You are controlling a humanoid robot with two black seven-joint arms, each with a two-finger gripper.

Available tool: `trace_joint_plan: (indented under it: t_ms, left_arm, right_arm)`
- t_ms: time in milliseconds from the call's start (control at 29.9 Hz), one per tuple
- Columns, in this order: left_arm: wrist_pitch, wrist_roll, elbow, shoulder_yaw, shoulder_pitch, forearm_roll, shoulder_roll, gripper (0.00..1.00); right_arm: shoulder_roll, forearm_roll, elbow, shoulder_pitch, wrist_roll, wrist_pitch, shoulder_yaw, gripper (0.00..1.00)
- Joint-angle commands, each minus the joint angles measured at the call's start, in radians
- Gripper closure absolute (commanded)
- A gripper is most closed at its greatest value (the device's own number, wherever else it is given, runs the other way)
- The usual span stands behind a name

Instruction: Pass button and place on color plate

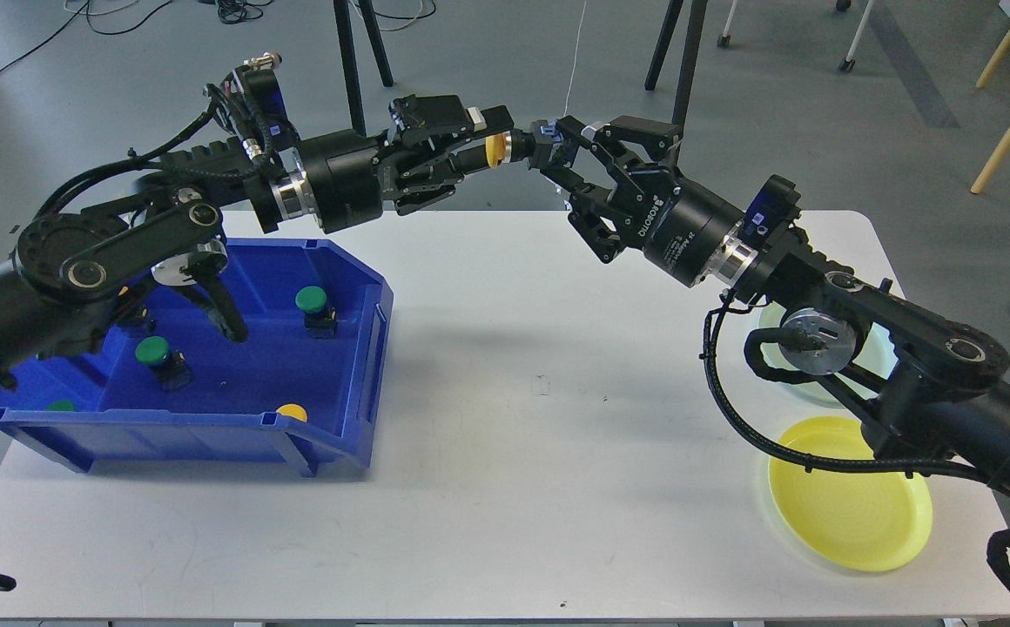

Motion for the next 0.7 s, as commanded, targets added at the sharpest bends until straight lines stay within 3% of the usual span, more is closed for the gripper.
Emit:
trace_joint_plan:
  t_ms: [0, 134, 234, 301, 435, 502, 669]
  left_arm:
    - [0.000, 0.000, 0.001, -0.001, 0.001, -0.009, 0.000, 0.08]
    - [0.000, 0.000, 0.012, -0.001, 0.008, -0.027, 0.005, 0.06]
    - [0.000, 0.000, 0.024, -0.018, 0.024, -0.023, 0.053, 0.06]
    - [0.000, 0.000, 0.042, -0.025, 0.023, -0.001, 0.150, 0.05]
    - [0.000, 0.000, 0.038, -0.030, -0.038, 0.234, 0.305, 0.04]
    - [0.000, 0.000, 0.038, -0.027, -0.089, 0.401, 0.353, 0.04]
    - [0.000, 0.000, 0.015, -0.009, -0.114, 0.836, 0.393, 0.03]
  right_arm:
    - [-0.030, 0.005, 0.006, -0.012, 0.002, 0.000, 0.010, 0.99]
    - [-0.100, 0.012, 0.072, -0.079, 0.008, -0.011, 0.064, 0.99]
    - [-0.241, 0.005, 0.172, -0.224, -0.001, -0.061, 0.115, 0.99]
    - [-0.367, -0.002, 0.244, -0.315, -0.008, -0.100, 0.112, 0.99]
    - [-0.689, -0.002, 0.402, -0.510, -0.005, -0.169, 0.095, 0.99]
    - [-0.795, -0.002, 0.446, -0.599, 0.002, -0.181, 0.096, 0.99]
    - [-0.935, 0.000, 0.460, -0.740, -0.003, -0.212, 0.075, 0.99]
